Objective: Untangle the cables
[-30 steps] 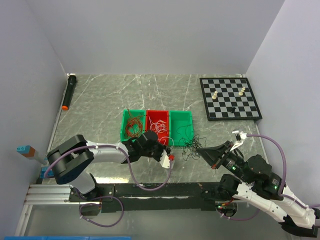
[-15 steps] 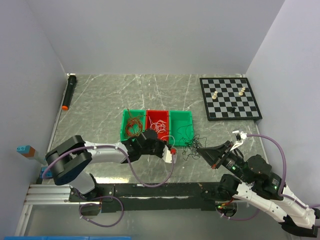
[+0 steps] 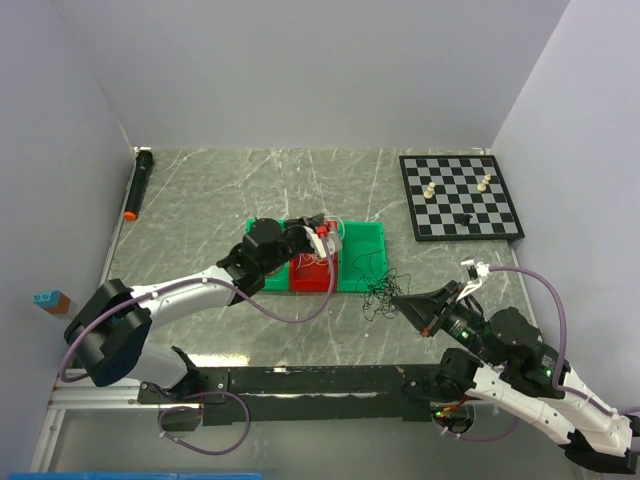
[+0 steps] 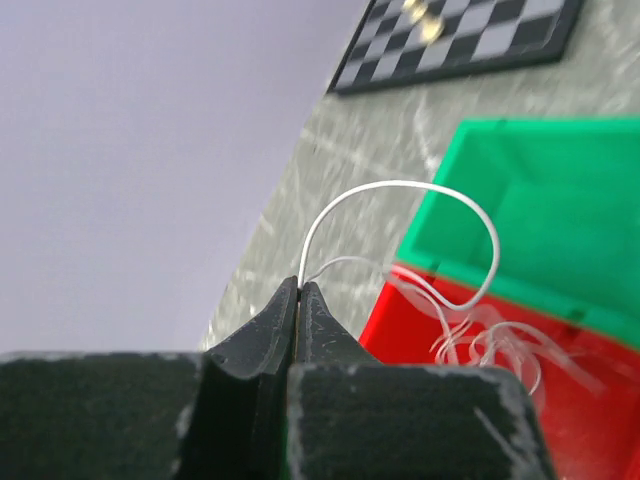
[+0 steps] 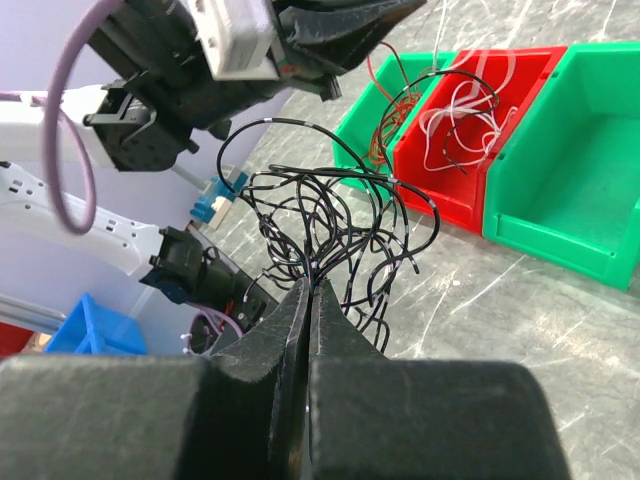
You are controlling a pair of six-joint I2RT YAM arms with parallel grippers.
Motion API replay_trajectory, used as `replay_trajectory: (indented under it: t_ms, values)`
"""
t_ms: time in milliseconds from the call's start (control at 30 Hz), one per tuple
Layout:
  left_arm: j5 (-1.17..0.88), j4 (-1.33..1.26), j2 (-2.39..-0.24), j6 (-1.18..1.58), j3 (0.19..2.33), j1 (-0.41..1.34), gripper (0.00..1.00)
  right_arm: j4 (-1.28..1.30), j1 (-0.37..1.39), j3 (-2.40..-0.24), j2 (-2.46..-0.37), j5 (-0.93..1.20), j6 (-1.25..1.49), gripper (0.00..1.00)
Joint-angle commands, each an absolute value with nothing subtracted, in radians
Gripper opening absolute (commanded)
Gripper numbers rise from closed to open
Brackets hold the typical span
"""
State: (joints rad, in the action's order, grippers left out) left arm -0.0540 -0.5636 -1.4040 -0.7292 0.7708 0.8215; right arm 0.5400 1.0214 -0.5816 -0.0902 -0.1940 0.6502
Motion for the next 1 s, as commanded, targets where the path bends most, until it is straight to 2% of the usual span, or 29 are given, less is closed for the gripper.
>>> replay_trajectory:
  t_ms: [0,267,400,667,900,933,967]
  values:
    - [-0.057,-0.554,-1.379,-0.709,0.71,0.778,0.03,0.509,1.026,-0.598,-0.117,-0.195,0.66,0.0]
    - [-0.075,-0.551,-1.413,-0.727,0.667,0.767,0.02,0.499,1.026,-0.595,-0.129,-0.198,0.663,0.0]
    - [-0.008,-0.526,-1.502,-0.732,0.727,0.767,0.01,0.486,1.026,-0.584,-0.124,-0.21,0.66,0.0]
    - [-0.003,-0.442,-1.67,-0.759,0.87,0.761,0.01,0.483,1.026,-0.58,-0.132,-0.216,0.653,0.0]
    - [0.009,-0.403,-1.686,-0.802,0.867,0.765,0.01,0.495,1.026,-0.589,-0.114,-0.229,0.649,0.0]
    - [0.009,-0.396,-1.683,-0.804,0.87,0.765,0.02,0.495,1.026,-0.591,-0.114,-0.229,0.647,0.0]
    - [0.009,-0.378,-1.68,-0.802,0.876,0.767,0.09,0.494,1.026,-0.591,-0.115,-0.229,0.647,0.0]
